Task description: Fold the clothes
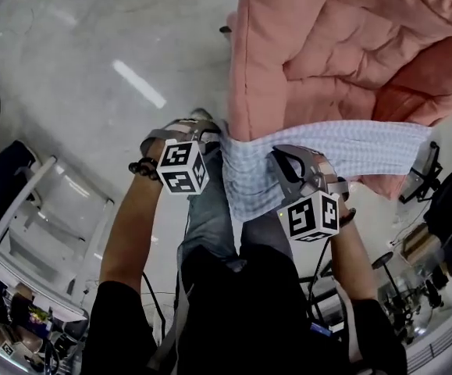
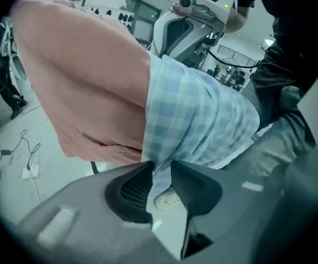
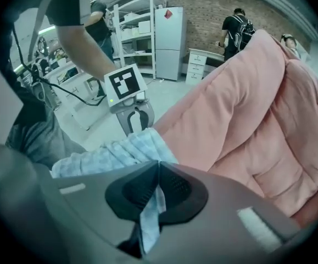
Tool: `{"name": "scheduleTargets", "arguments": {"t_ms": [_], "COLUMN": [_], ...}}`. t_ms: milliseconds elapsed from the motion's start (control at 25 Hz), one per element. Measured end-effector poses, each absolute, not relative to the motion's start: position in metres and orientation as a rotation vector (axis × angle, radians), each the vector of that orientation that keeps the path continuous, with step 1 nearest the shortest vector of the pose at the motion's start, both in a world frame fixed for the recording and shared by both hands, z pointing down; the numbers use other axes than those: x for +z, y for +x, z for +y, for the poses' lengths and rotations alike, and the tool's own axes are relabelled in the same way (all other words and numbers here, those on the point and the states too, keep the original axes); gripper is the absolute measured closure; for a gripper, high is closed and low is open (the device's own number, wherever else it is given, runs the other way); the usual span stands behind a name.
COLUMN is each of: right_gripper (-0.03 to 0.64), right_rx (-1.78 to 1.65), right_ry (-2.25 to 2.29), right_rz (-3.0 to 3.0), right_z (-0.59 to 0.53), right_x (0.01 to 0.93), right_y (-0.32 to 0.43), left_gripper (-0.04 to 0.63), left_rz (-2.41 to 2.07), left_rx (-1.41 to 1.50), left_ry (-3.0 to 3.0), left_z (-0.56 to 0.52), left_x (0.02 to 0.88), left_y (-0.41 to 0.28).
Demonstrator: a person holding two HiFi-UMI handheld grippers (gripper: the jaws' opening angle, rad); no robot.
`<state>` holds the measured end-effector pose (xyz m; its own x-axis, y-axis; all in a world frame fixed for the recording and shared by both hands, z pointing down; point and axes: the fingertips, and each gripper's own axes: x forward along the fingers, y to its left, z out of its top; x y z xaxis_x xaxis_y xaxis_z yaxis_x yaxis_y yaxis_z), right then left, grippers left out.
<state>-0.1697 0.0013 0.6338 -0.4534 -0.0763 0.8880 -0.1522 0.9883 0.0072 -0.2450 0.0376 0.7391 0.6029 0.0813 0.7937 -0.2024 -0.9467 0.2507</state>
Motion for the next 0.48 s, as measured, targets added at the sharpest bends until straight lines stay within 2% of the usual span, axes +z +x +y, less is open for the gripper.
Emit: {"name": "scheduleTargets", "arguments": {"t_ms": [120,480], "right_gripper": [0.604,0.604], "right_rx": [0.109,0.059], "right_ry": [0.231,0.306], "right_rz": [-2.025,-2.017], "right_z": [-0.003,-0.013], "right_x": [0.631,0.604], "right_y": [-0.165,-0.160], "left_gripper": [0.571,0.578], "left_rz": [-0.089,-0.234], "left_rx": [1.269,1.246], "left_ry": [2.538,2.523], "left_z": [0.036,0.040], "left_x": [0.737,0.694], "left_y": [-0.238,-0.276]}}
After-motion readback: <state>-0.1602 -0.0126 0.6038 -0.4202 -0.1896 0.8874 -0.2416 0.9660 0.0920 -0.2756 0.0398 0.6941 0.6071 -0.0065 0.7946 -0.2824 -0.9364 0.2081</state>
